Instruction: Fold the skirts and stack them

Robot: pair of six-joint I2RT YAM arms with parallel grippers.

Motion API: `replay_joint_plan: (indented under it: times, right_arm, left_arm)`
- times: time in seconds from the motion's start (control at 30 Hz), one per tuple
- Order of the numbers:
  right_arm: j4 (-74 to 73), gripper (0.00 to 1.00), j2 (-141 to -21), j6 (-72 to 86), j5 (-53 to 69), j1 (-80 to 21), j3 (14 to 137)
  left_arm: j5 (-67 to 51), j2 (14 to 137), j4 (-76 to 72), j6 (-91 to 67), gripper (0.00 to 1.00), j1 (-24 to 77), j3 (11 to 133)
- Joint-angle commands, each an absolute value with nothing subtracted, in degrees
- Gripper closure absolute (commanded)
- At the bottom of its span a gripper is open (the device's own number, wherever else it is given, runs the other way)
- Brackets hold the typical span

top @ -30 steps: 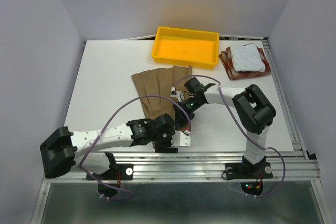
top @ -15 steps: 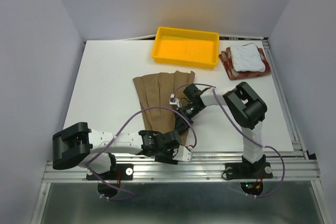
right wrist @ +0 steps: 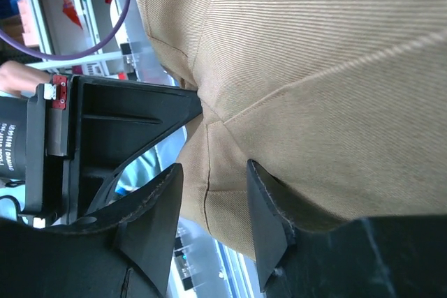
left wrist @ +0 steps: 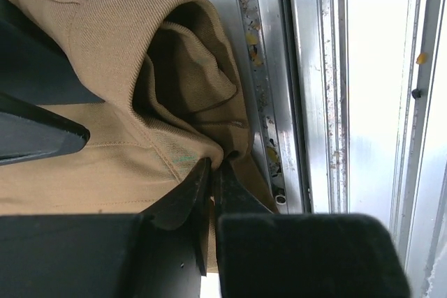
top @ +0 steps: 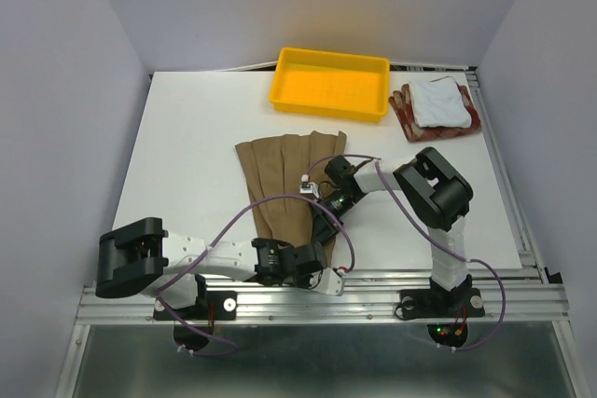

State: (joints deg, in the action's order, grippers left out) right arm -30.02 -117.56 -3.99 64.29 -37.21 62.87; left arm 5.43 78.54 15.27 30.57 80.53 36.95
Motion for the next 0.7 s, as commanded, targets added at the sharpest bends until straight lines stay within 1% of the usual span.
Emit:
replay_joint_plan:
  times: [0.0, 0.13, 0.23, 0.33, 0.43, 0.47, 0.5, 0.6, 0.67]
  right_arm:
    - [-32.6, 0.51, -118.0, -9.1, 51.8, -38.9, 61.7]
    - [-35.0, 0.45, -114.3, -9.5, 50.9, -38.3, 66.2]
    - [-35.9, 0.43, -112.7, -9.8, 49.1, -36.5, 70.7]
    - [-36.2, 0.42, -111.6, -10.2, 44.3, -35.1, 73.8]
    - [-36.8, 0.42, -113.1, -11.0, 43.8, -34.4, 75.1]
    - [-38.3, 0.42, -114.7, -12.3, 43.9, -34.4, 75.5]
    - [-38.8, 0.43, -115.5, -12.4, 44.4, -34.4, 75.8]
    - [-39.9, 0.45, -117.8, -12.7, 47.6, -34.4, 75.6]
    - [-39.5, 0.46, -118.5, -12.6, 49.0, -34.4, 75.3]
  left_arm:
    - [1.8, 78.0, 18.7, 29.4, 1.00, 80.5, 37.2]
    - [-2.9, 72.1, 22.3, 29.4, 1.00, 80.2, 39.5]
    - [-3.9, 71.4, 24.7, 30.0, 1.00, 78.0, 41.6]
    - [-3.2, 71.2, 23.2, 32.5, 1.00, 72.4, 42.4]
    - [-3.9, 73.6, 23.0, 36.2, 0.99, 71.1, 42.7]
    - [-5.4, 74.1, 23.4, 36.9, 0.92, 71.1, 42.9]
    - [-6.3, 74.4, 23.5, 37.3, 0.70, 71.1, 43.0]
    - [-7.7, 73.0, 22.3, 37.5, 0.53, 71.1, 42.9]
    - [-6.9, 72.2, 22.1, 37.2, 0.37, 71.2, 43.0]
